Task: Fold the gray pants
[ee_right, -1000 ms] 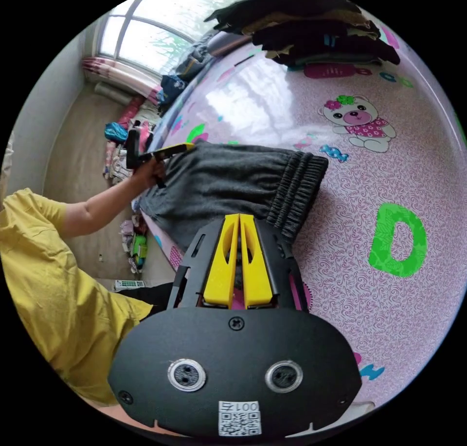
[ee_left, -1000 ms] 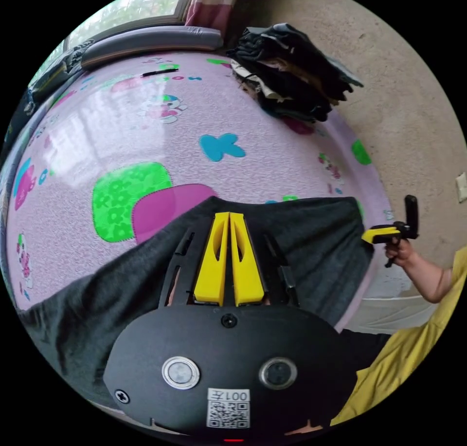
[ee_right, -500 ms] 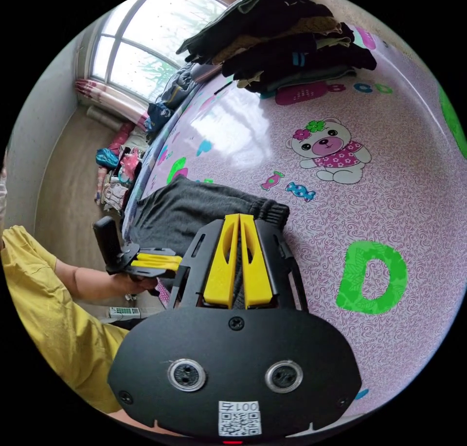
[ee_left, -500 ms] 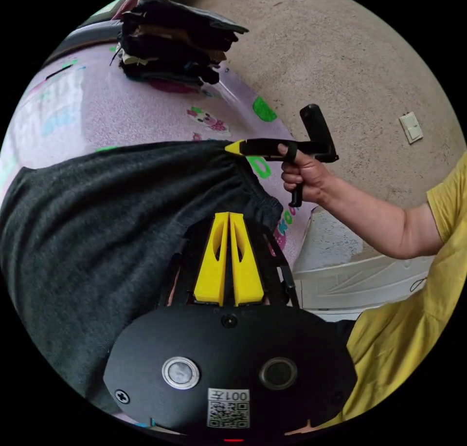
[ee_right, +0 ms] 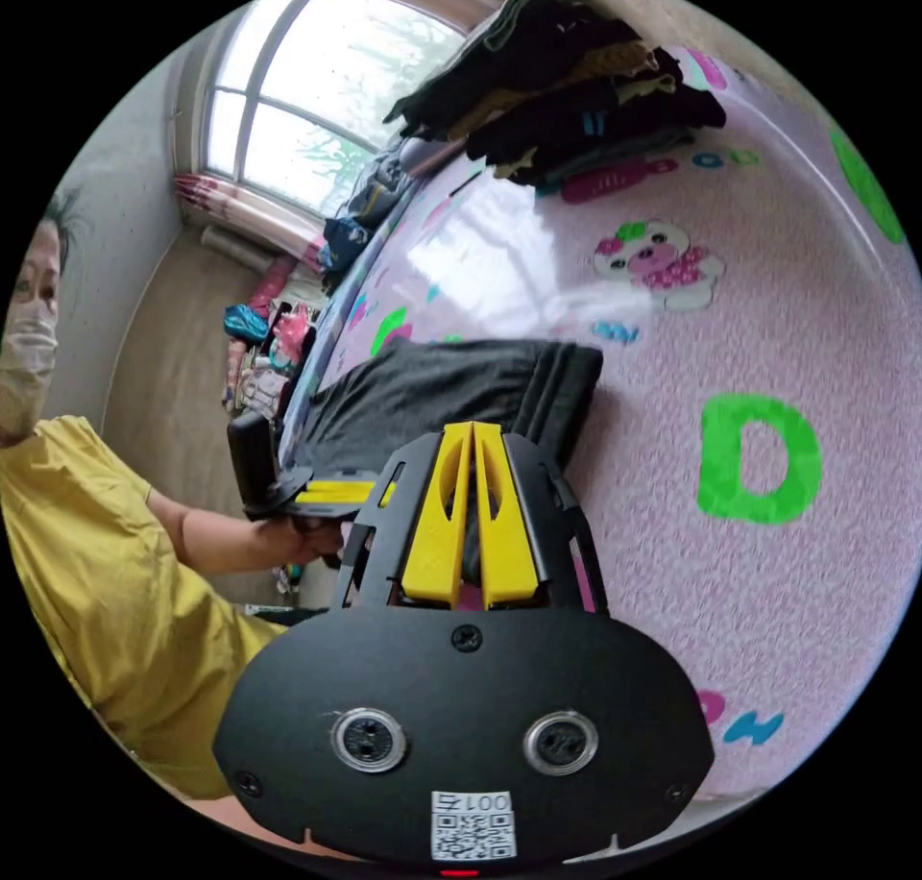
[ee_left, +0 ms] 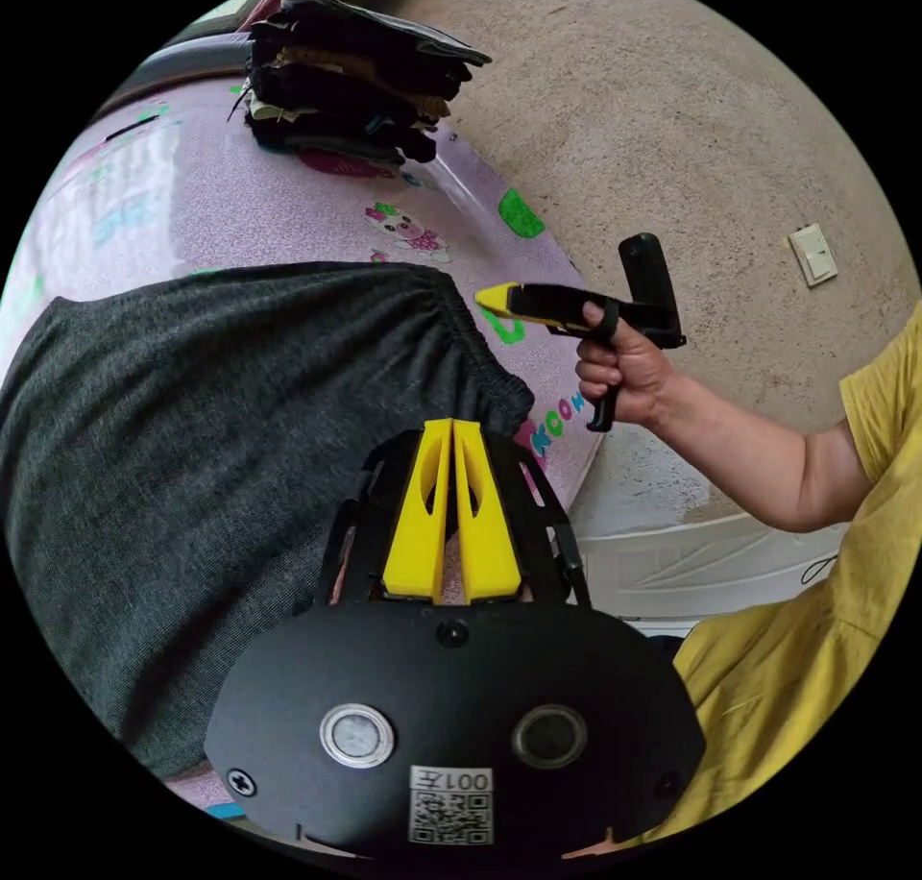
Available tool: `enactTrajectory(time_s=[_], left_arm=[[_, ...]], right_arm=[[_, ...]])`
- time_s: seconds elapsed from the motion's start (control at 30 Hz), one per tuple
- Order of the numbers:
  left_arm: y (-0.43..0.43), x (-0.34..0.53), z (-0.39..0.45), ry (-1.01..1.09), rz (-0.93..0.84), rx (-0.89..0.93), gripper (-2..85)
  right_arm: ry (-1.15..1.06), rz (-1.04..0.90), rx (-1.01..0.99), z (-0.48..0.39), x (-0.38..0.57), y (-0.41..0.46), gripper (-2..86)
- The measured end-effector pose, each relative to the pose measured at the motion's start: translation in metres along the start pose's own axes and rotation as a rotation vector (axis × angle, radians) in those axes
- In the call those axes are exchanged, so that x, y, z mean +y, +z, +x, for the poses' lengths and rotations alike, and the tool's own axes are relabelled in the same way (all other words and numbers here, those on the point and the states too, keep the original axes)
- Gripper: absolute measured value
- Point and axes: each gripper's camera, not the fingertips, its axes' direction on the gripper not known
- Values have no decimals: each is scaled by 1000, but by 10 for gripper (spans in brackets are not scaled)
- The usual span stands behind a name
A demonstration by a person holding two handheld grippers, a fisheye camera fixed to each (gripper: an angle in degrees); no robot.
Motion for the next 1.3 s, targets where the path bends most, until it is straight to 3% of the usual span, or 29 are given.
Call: enactTrajectory(time_s=[0.13, 0.23, 0.37, 0.53, 0.7, 0.83, 1.07, 1.3], left_arm=[[14, 15, 4, 0, -63, 1, -13], [28, 26, -1, -13, -143, -7, -13], [7, 30, -1, -49, -75, 4, -13], [-50, 52, -10, -178, 136, 74, -13], [-67, 85, -28, -313, 133, 27, -13], [-64, 107, -37, -396, 56, -4, -13], [-93, 122, -28, -452, 48, -26, -13], [-191, 175, -3, -527, 149, -76, -13]], right_arm=[[57, -163, 53, 8, 30, 22, 2], [120, -117, -1, 25, 39, 29, 2], [99, -72, -17, 21, 33, 29, 2], [46, -50, -124, 8, 27, 43, 3], [22, -138, -180, 6, 27, 93, 3], [11, -247, -39, 13, 33, 132, 3], [-5, -231, -42, 14, 30, 147, 3], [-74, -161, -147, -11, 22, 155, 3]])
